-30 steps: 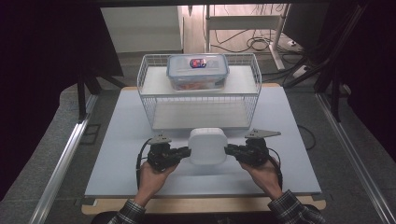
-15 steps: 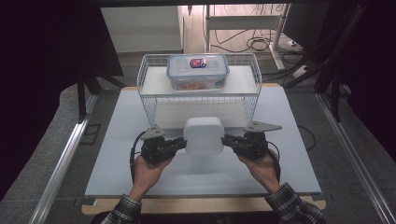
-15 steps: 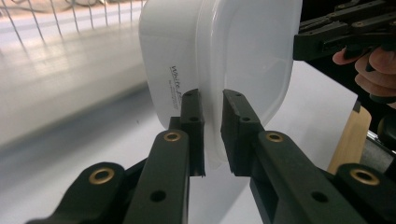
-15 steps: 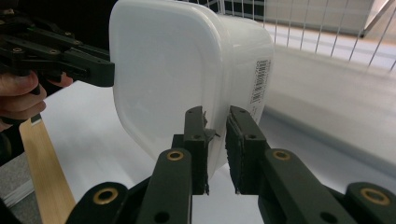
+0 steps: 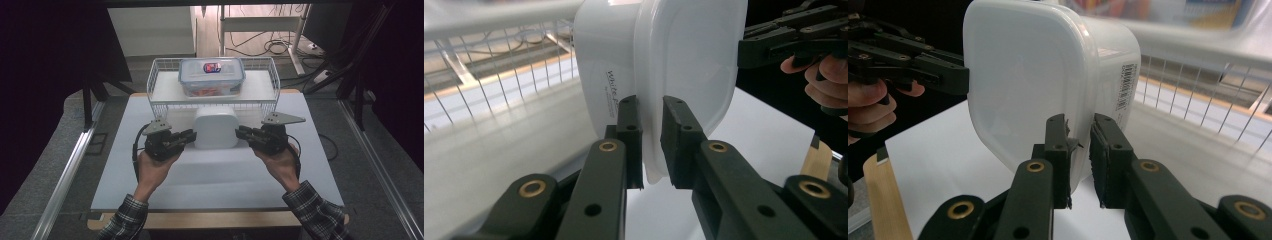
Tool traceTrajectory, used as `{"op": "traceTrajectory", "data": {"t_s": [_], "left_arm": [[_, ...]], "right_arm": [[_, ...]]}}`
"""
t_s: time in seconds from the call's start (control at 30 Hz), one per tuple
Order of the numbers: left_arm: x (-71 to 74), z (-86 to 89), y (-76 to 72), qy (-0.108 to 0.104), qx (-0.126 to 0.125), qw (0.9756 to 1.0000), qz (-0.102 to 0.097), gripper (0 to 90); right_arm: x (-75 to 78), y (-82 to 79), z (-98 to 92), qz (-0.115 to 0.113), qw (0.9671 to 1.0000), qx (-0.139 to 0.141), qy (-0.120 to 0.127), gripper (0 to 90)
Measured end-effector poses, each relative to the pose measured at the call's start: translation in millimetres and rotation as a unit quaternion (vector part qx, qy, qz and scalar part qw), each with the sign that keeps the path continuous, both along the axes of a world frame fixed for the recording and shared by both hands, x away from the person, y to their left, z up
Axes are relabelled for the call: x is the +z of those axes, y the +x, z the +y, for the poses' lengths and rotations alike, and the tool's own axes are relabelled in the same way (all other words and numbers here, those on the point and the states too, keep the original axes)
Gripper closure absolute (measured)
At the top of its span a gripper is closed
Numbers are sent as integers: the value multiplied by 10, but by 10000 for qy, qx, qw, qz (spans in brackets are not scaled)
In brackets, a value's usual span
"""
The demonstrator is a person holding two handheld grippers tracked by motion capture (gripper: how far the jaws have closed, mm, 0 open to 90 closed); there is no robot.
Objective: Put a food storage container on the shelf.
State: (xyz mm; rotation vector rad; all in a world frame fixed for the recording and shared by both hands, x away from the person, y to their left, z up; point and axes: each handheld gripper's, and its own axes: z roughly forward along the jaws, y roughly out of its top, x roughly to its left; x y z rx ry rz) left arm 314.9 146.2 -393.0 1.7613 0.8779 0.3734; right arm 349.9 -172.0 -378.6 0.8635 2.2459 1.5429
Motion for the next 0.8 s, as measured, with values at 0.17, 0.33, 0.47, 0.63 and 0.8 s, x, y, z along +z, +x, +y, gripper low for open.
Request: {"op": "traceTrajectory", "data": {"t_s": [0.17,0.33,0.47,0.63,0.8], "left_arm": [[151,23,48,-32,17,9999,-136,796],[309,51,92,-49,56,9996,-256,796],[415,76,121,-111,99,9992,-367,795],[539,105,160,-110,128,9986,-494,795],[687,118,210,-73,174,9980,-606,795]], "right_arm": [[156,53,22,-131,9999,2,52,786],[313,107,52,-257,9996,5,118,786],[431,143,78,-371,9992,8,147,785],[564,197,112,-500,9986,14,183,785],[685,261,141,-582,9980,1,243,784]]}}
